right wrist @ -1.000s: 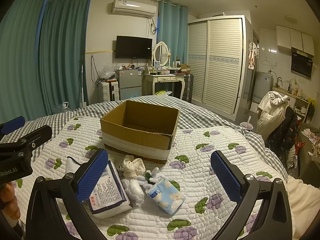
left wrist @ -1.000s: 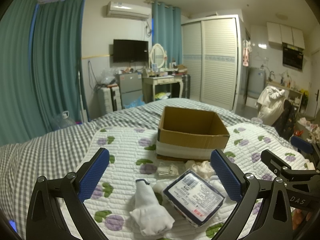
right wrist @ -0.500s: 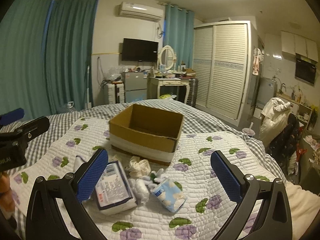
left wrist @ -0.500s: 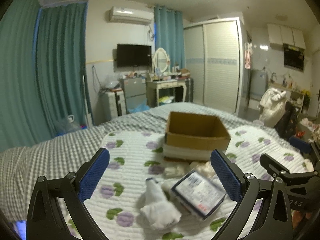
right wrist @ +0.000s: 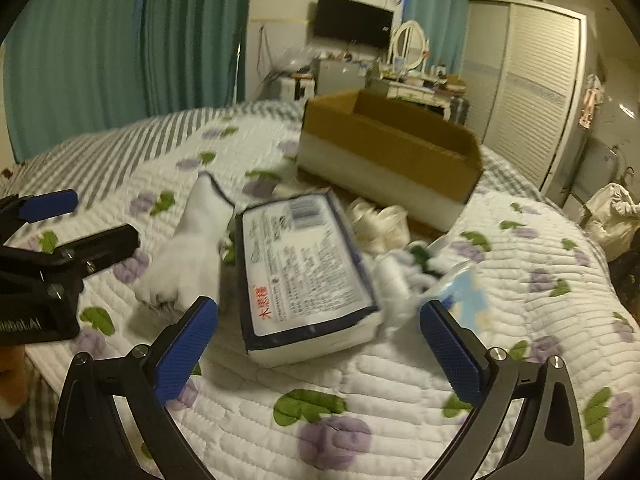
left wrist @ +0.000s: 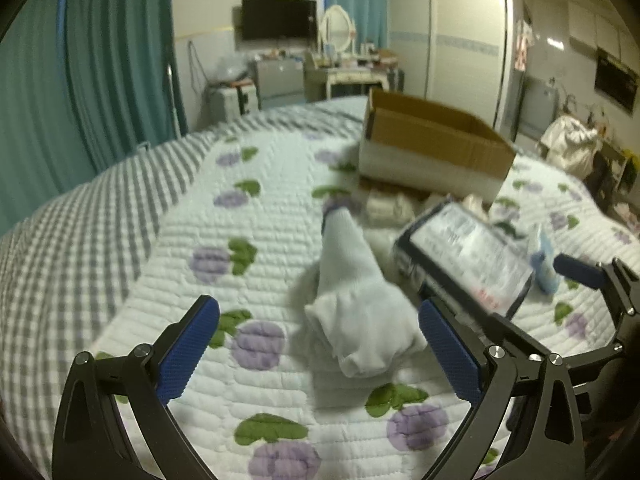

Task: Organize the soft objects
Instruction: 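Grasp the white tissue pack with the right gripper while the left gripper grasps the white sock, then carry both items over the cardboard box and open both grippers to drop them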

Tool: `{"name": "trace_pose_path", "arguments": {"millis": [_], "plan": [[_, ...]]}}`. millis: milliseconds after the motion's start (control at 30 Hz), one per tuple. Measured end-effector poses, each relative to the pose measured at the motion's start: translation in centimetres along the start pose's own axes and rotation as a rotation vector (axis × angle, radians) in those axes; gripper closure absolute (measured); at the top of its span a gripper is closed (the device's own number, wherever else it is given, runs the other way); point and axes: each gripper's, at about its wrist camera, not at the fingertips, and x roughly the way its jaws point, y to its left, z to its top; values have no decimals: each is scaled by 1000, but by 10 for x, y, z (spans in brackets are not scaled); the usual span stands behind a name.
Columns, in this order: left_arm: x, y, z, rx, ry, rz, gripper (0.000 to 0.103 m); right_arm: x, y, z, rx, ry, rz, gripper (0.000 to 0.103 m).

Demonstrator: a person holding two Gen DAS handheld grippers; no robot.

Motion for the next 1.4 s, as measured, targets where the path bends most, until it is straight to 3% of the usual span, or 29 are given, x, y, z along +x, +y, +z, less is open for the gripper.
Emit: {"name": "trace_pose_path", "arguments": {"millis": [133,267,467,633,800,1033,1233,1400], "plan": [[19,-2,-4,4,70,-9,6,25,7,-5,-25,48,-2,12],[31,-6,-7,24,97,-17,6,44,10,-11,-36,93,-12,17],[43,-12,-9,31,115,-73,6,44,1,-13,-14,85,1,24],[42,-11,-12,20,131,-148,24,35,-2,-16,-18,68,9,30],[44,-17,-16,39,162,-196,27,16,-11,-16,11,43,13,34],[34,-27,-13,59,116,-208,55,-23,-32,-2,71,-31,5,34],[0,-23,8,-2,50,-228,59,-54,-54,11,107,-82,10,34],[-33,-38,54,49,-62,-245,59,-76,-83,41,135,-137,24,34]]}}
